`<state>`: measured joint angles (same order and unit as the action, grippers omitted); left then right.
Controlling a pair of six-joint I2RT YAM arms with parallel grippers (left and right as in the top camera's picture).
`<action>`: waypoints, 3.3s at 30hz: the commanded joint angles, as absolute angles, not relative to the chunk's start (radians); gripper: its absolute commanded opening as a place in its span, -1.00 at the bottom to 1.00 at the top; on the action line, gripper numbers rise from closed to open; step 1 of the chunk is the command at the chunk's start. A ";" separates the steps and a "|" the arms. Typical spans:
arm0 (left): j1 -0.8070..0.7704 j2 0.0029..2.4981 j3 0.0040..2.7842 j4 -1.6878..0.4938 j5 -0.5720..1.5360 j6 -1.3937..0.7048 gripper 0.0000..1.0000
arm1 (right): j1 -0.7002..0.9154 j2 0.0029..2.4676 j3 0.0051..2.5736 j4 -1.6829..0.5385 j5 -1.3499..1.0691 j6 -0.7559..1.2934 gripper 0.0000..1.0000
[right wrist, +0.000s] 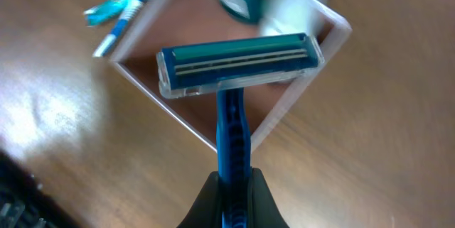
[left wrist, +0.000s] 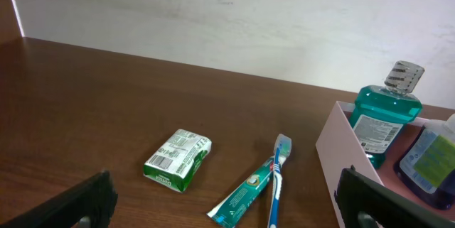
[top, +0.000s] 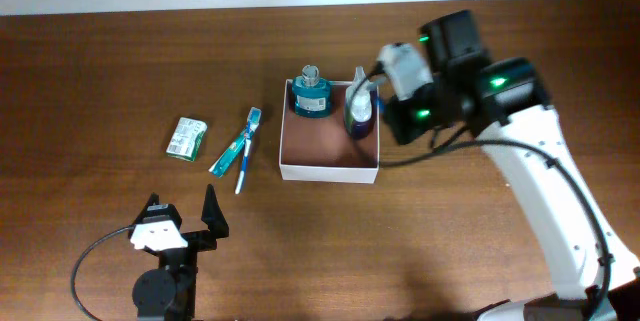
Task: Pack container
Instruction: 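Lift the razor and lower it into the box front-right area, then release the razor and retract the right gripper to the right, then reach the left gripper toward the blue toothbrush beside the box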
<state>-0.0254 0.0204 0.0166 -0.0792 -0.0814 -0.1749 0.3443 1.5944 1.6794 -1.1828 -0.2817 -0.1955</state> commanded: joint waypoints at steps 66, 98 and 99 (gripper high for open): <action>-0.022 0.013 0.009 -0.076 -0.071 -0.155 0.99 | -0.245 1.611 1.822 -1.253 -0.021 -0.062 0.97; -0.023 0.013 0.009 0.129 -0.023 -0.138 0.99 | -0.242 1.611 1.822 -1.253 -0.022 -0.062 0.97; -0.023 0.014 0.012 0.142 -0.004 -0.112 0.99 | -0.242 1.611 1.822 -1.253 -0.022 -0.062 0.97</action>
